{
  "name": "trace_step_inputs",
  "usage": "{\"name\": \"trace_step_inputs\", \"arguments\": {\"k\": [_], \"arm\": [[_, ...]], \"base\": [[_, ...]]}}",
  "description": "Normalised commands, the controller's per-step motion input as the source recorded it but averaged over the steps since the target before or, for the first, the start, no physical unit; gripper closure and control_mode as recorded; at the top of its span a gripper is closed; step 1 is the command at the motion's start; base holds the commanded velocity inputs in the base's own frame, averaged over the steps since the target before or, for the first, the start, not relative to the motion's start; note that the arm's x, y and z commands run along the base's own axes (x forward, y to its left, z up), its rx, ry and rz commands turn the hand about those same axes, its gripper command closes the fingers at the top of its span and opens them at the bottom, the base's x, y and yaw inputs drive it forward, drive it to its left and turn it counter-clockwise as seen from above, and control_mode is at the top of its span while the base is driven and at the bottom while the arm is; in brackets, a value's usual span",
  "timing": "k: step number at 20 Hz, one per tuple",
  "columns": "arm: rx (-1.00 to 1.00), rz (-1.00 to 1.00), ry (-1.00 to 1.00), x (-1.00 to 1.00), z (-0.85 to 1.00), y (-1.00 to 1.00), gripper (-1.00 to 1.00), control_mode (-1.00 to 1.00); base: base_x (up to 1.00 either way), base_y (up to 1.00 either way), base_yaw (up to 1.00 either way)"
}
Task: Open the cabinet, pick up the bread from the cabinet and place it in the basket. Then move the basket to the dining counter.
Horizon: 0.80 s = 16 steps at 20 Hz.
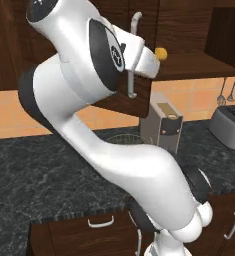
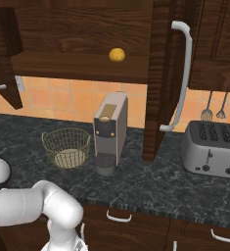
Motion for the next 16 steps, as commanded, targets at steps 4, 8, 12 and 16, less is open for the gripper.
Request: {"name": "trace_step_inputs", "arguments": {"k": [4,8,12,16], "arm": [[0.67,0.34,-0.01,-0.61,-0.14,-0.97,-1.00,-1.00],[0.53,0.36,0.02,-0.37,0.00,-0.77,-1.00,-1.00],[0.17,0.13,0.03,-0.31,0.00,-0.39,-1.00,-1.00],[-0.01,-0.07,0.08,-0.53,0.00,0.03,-1.00,-1.00]], "base": [[0.00,0.00,0.00],[0.00,0.00,0.00],[0.00,0.00,0.00],[0.00,0.00,0.00]]}}
